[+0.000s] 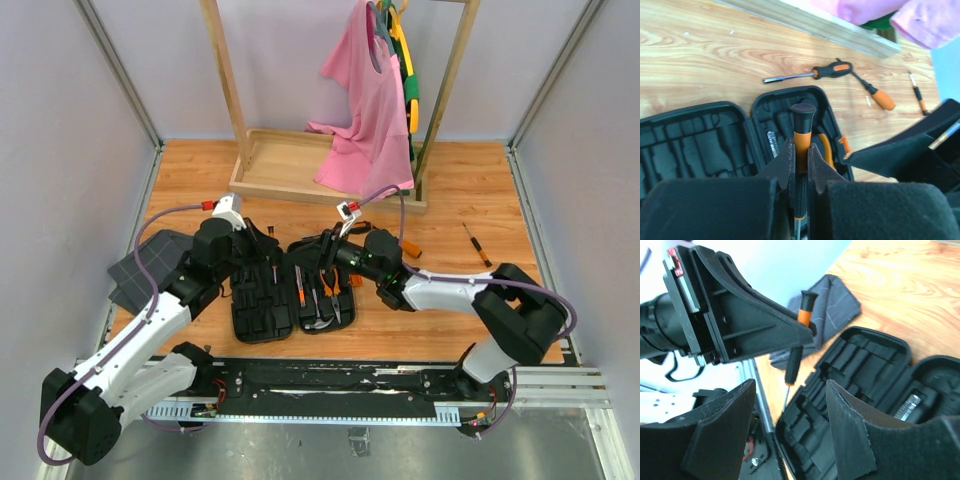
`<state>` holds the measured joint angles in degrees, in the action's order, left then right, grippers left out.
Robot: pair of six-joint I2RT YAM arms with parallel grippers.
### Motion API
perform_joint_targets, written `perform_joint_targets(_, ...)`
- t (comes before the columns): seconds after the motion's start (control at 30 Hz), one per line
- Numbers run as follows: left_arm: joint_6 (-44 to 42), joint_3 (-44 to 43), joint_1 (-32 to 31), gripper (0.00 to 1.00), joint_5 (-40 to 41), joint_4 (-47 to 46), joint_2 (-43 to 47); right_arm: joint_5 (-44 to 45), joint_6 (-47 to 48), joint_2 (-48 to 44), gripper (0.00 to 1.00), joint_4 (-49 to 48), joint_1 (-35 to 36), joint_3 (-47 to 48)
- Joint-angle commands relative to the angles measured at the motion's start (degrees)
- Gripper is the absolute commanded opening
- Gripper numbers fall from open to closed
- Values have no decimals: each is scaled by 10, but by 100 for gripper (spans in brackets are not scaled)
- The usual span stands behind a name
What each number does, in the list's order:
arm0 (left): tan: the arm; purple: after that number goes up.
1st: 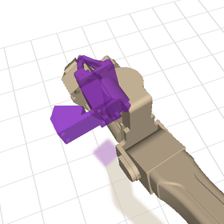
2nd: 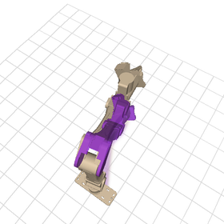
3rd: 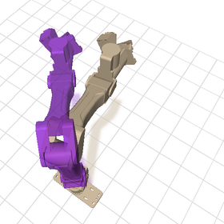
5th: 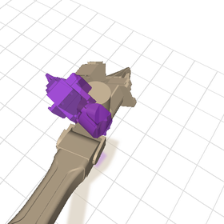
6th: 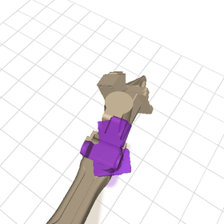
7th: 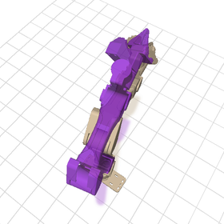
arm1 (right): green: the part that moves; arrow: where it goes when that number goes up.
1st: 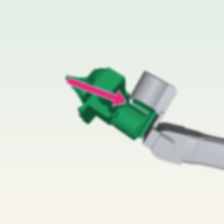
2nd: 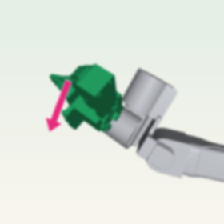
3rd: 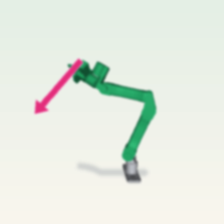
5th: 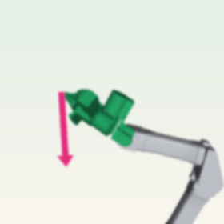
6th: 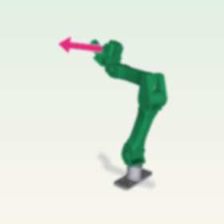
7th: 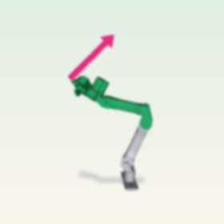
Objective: Sort the tools into containers
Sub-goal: Pick up the screwdriver from the center of the board, then place the screwdriver in the storage box.
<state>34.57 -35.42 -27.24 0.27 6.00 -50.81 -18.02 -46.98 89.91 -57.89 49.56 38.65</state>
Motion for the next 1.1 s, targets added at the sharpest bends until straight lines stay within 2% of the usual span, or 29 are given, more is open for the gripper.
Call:
perform_joint_targets(0.0,-20,-28,-3,0,73,66,-3,39,110,-56,60,129,11,-14)
perform_joint_targets(0.17,-11,-17,-3,1,112,108,10,108,169,-112,60,281,11,-19)
perform_joint_targets(0.33,10,-6,-3,1,146,148,11,176,187,-148,61,379,10,-29)
perform_joint_targets(0.5,19,-1,-1,1,177,175,-5,193,186,-173,63,466,3,-26)
perform_joint_targets(0.7,12,-5,24,0,200,195,-35,160,183,-190,65,491,-12,-35)
perform_joint_targets(0.93,19,-19,34,0,265,191,-101,148,186,-219,66,507,-13,-49)
perform_joint_targets(1.07,14,-21,34,0,255,166,-129,145,202,-239,66,529,-15,-51)
